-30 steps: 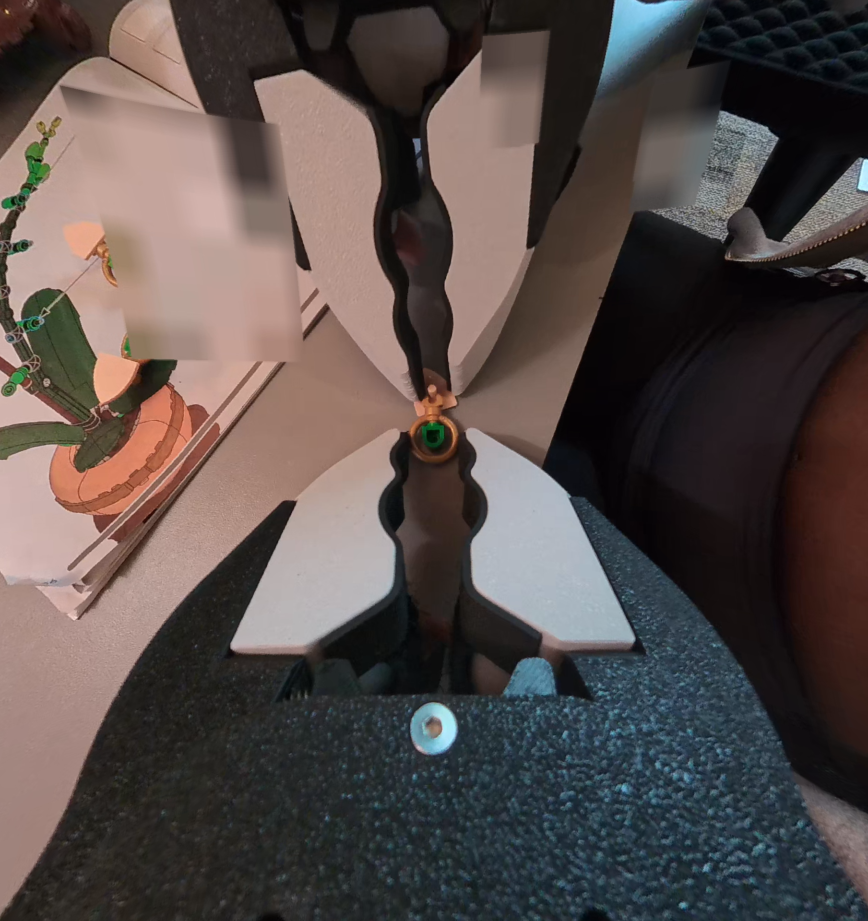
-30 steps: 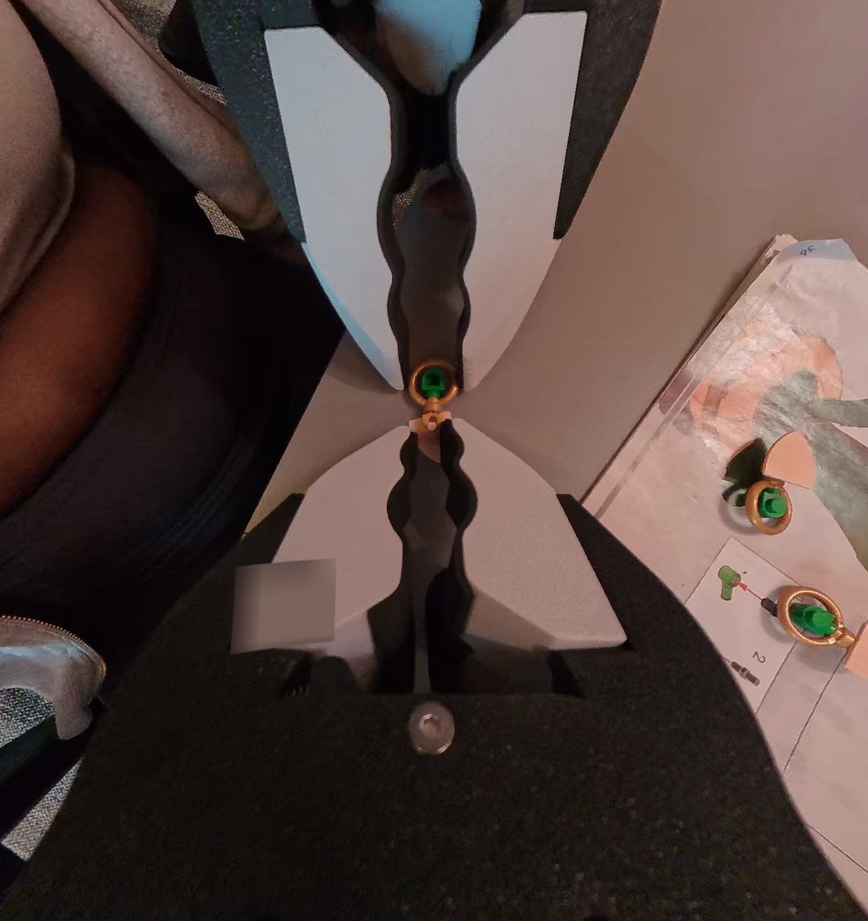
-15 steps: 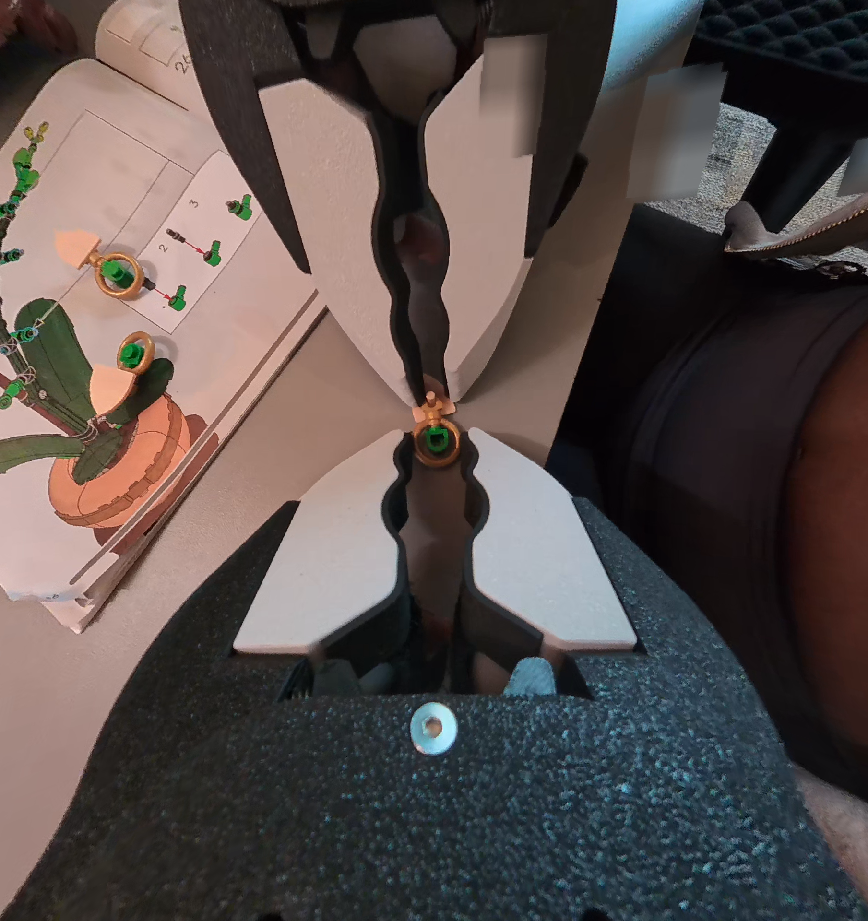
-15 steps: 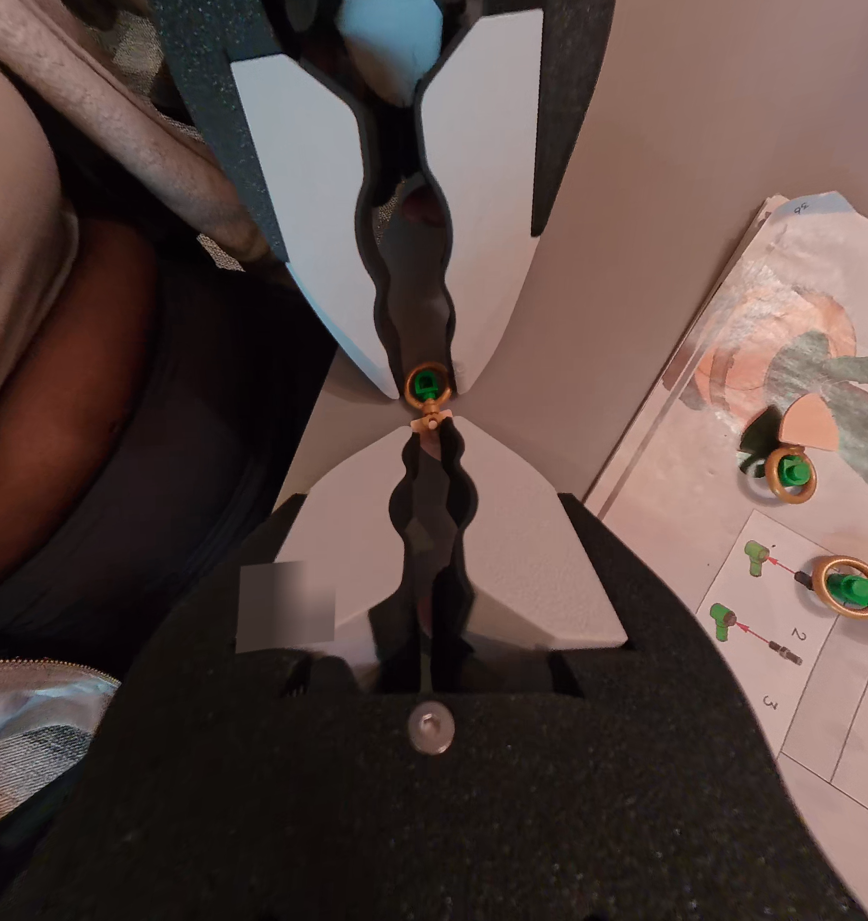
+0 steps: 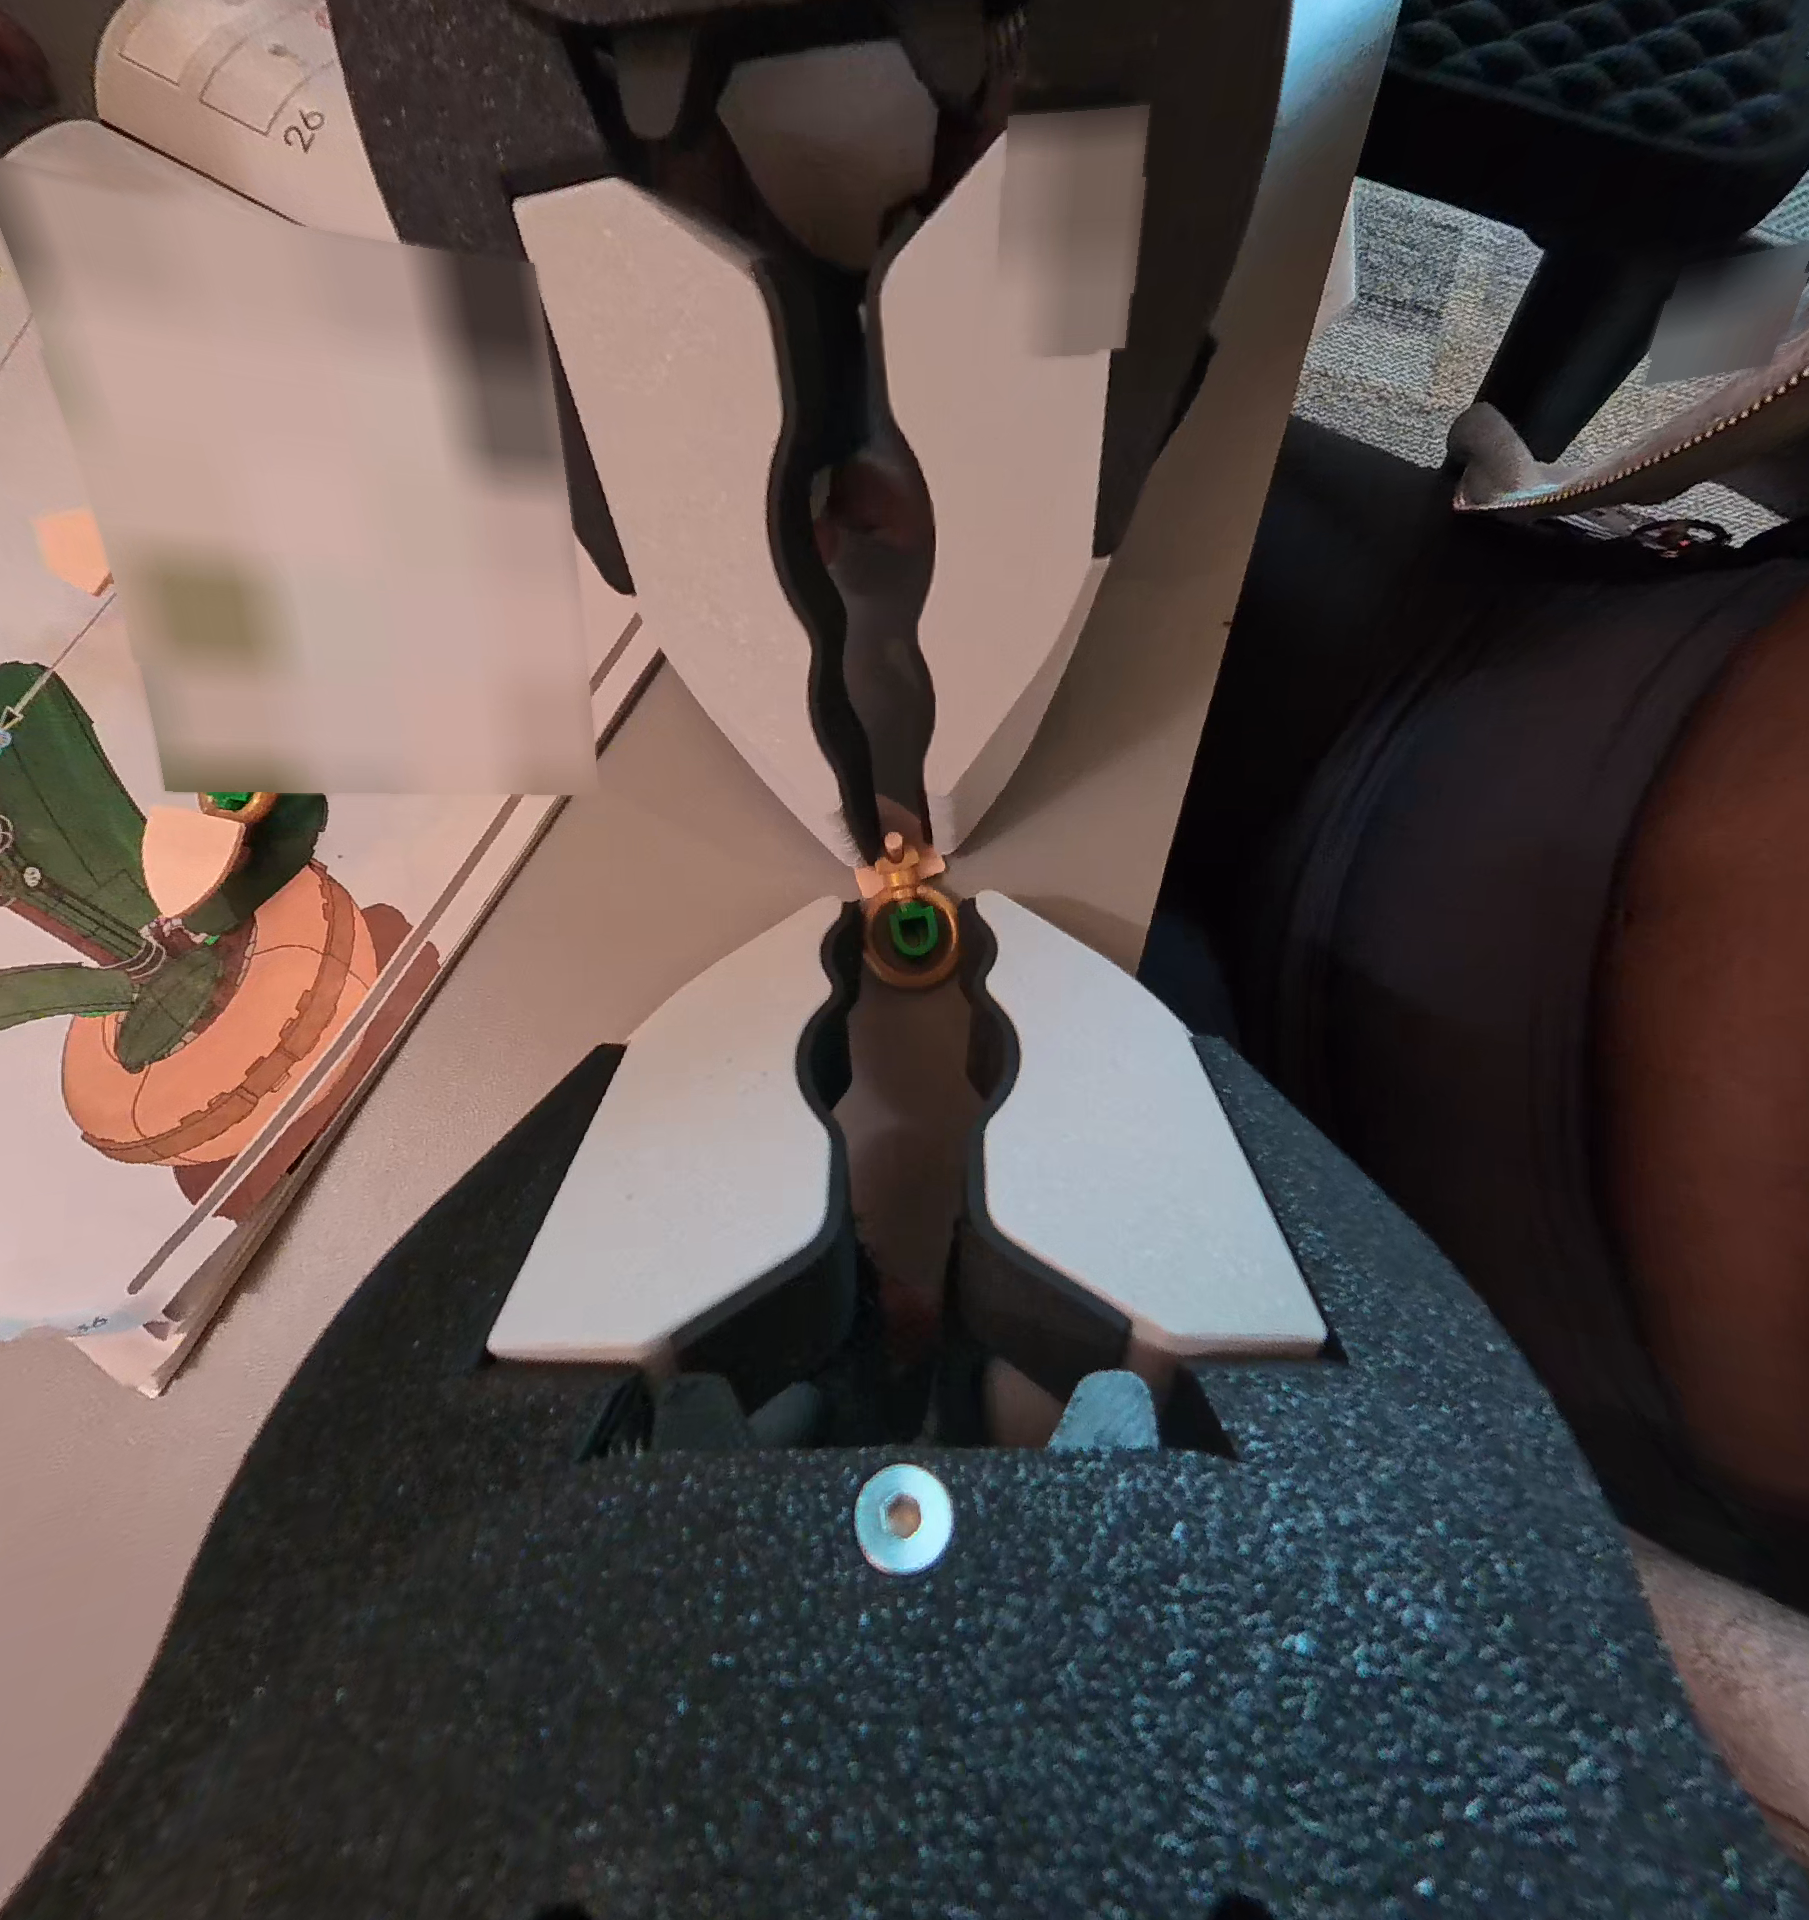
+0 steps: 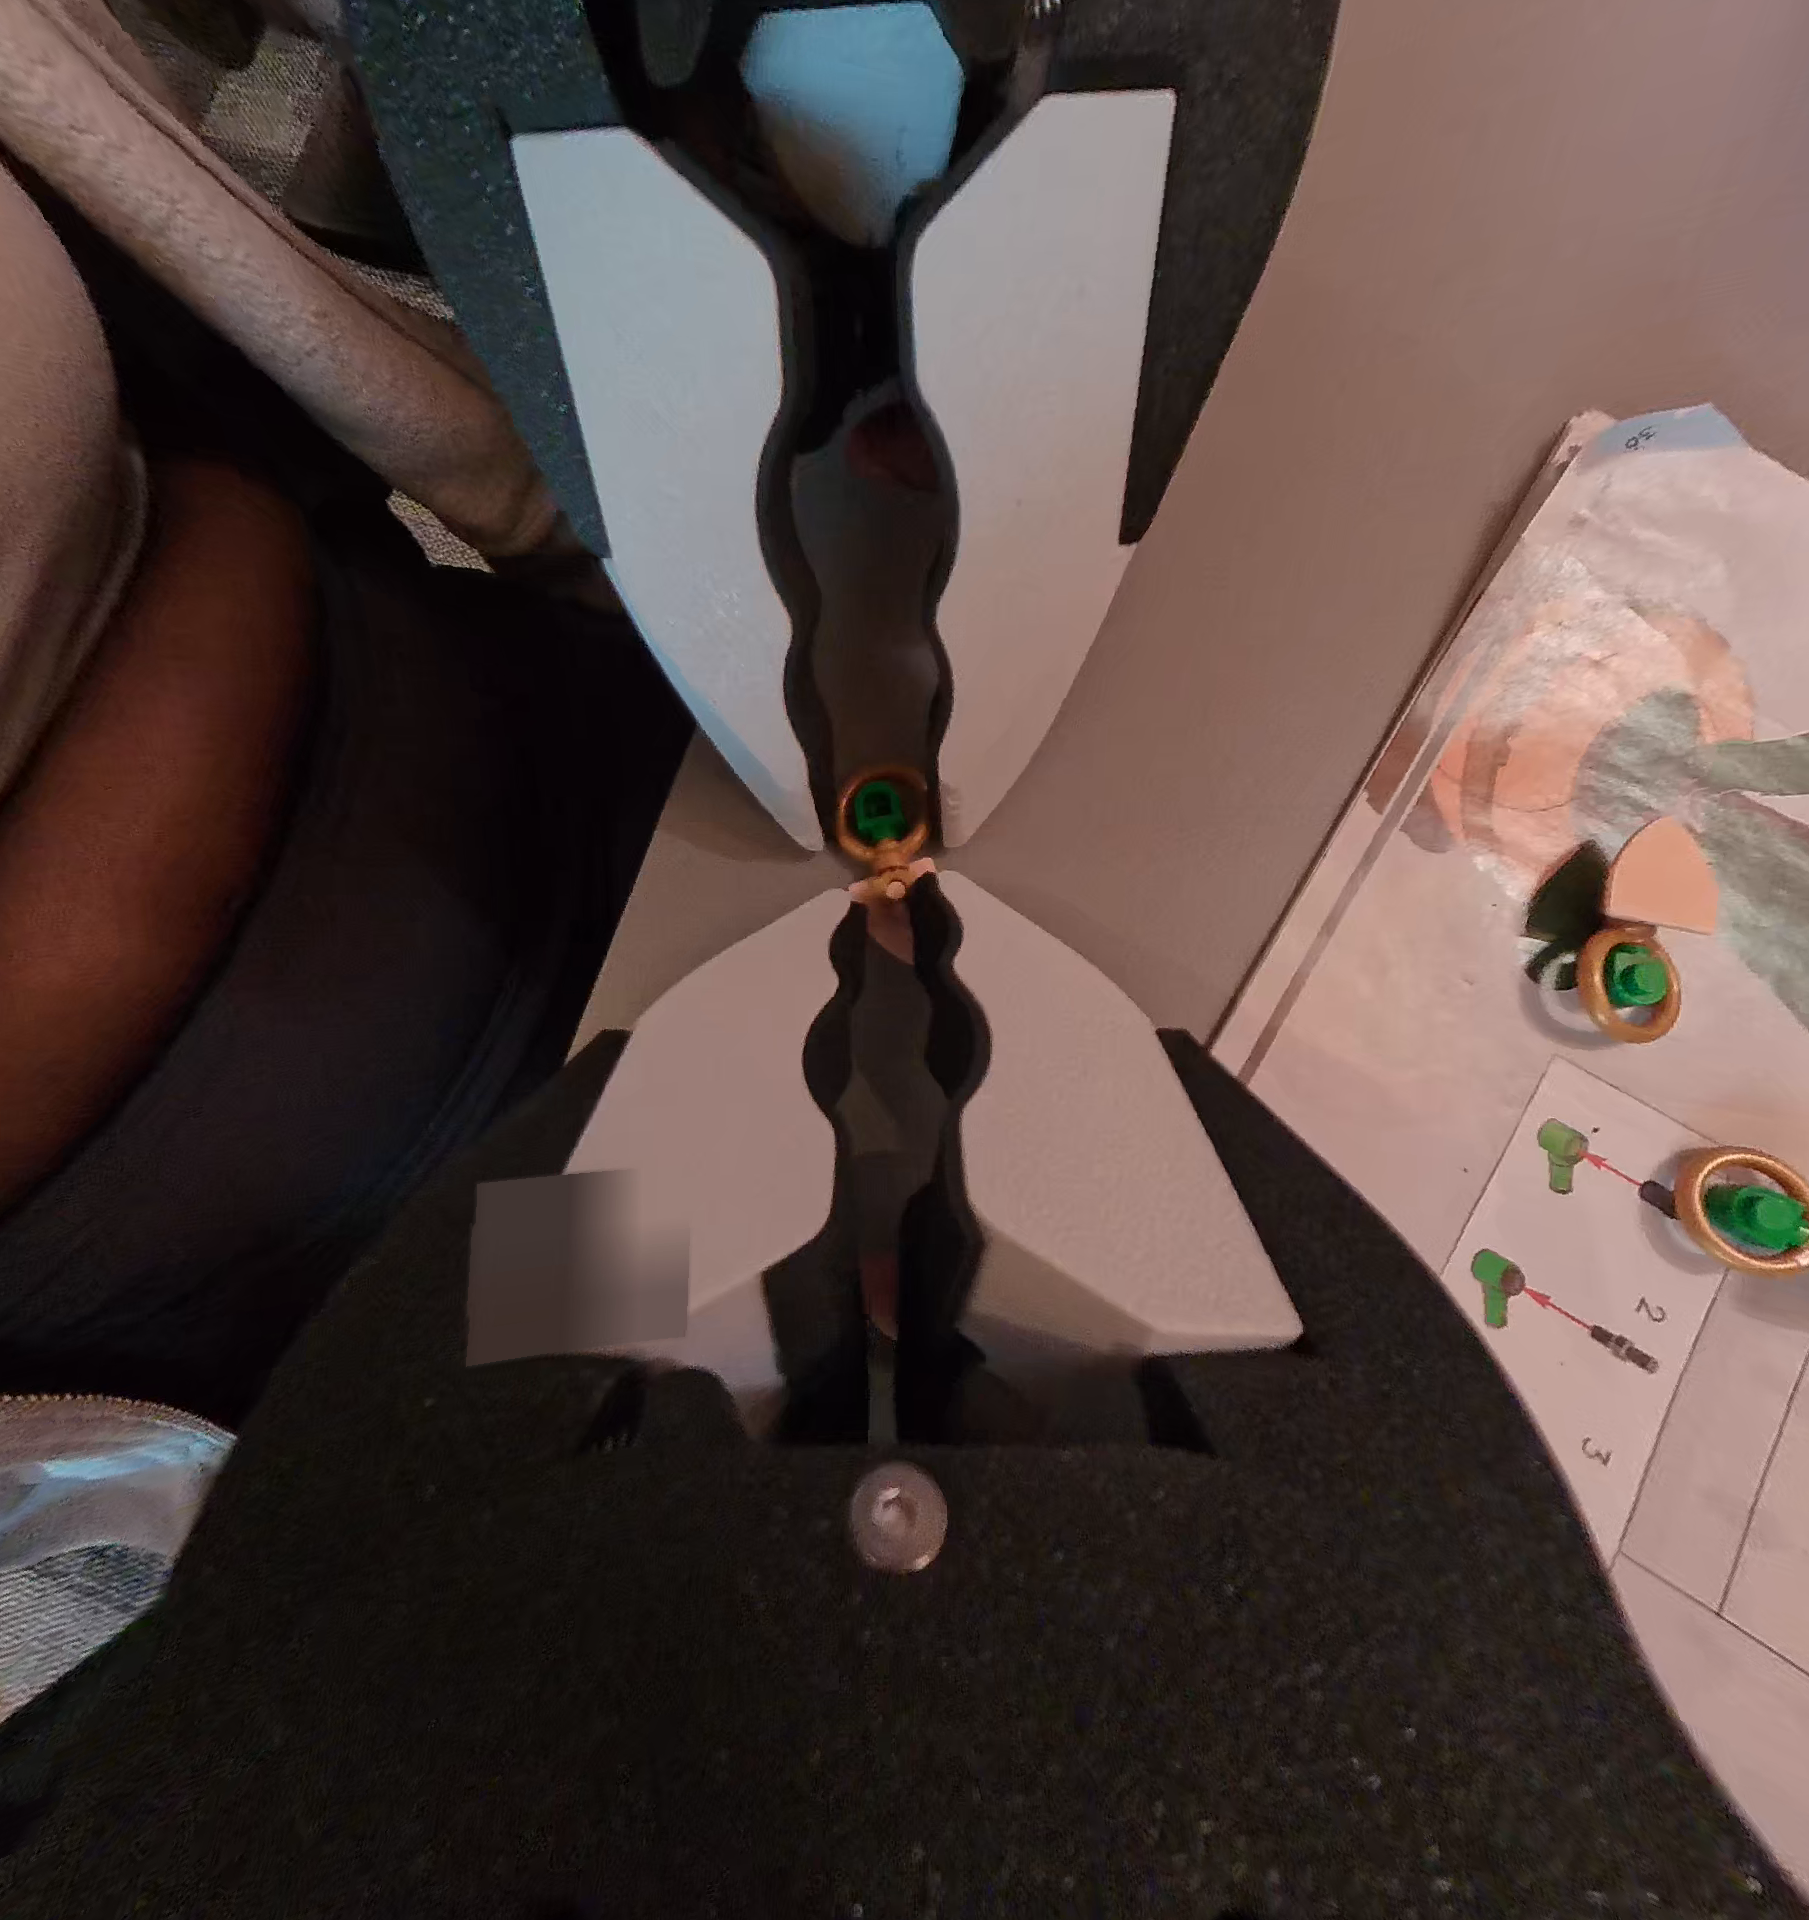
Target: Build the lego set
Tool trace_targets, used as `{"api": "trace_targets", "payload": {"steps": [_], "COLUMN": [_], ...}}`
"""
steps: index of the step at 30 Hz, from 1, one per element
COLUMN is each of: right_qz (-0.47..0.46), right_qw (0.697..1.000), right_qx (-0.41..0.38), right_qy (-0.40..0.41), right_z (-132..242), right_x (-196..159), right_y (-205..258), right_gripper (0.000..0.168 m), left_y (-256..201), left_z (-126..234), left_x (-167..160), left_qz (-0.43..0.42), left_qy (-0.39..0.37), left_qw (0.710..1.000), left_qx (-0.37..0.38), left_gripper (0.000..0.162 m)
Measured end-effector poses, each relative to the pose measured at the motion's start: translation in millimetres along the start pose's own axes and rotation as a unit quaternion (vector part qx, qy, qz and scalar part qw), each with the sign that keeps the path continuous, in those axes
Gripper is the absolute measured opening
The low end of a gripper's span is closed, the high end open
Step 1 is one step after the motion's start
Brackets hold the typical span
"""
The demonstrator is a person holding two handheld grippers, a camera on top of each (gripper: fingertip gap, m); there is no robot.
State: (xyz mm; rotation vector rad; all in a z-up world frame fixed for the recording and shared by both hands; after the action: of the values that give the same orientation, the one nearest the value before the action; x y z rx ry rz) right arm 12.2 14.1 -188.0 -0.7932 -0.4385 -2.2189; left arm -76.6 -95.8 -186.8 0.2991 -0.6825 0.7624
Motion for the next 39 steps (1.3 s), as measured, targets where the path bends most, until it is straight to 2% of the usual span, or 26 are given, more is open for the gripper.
{"api": "trace_targets", "payload": {"steps": [3, 5, 13, 39], "right_qz": [-0.002, -0.01, 0.018, -0.018], "right_qw": [0.999, 0.999, 0.999, 1.0], "right_qx": [0.04, 0.049, 0.034, 0.016], "right_qy": [-0.013, -0.013, 0.008, 0.001], "right_z": [1.8, 2.0, 1.3, 1.2], "right_x": [-2.1, -3.3, -0.7, -2.7], "right_y": [-1.4, -5.6, -8.9, -4.0], "right_gripper": [0.023, 0.024, 0.013, 0.014], "left_y": [0.1, 0.5, 0.1, 7.3], "left_z": [0.2, -0.2, -0.4, -6.2], "left_x": [-1.2, -1.1, -0.1, 7.7], "left_qz": [0.006, 0.007, 0.002, -0.018], "left_qy": [-0.006, -0.005, 0.0, 0.009], "left_qw": [1.0, 1.0, 1.0, 1.0], "left_qx": [-0.001, 0.0, 0.0, -0.018], "left_gripper": [0.018, 0.018, 0.018, 0.017]}}
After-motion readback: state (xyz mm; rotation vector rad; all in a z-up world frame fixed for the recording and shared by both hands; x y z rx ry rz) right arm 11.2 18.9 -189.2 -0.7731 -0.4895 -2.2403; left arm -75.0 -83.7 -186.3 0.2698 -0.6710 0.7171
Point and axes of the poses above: each gripper's, where its closed fingertips meet, z back along the fingers, x out of its top, y = z × x across the jaws, the point moved 10 cm from there along z, back along the fingers, and after that the axes turned 1 degree about y, right-handed, at the moved point
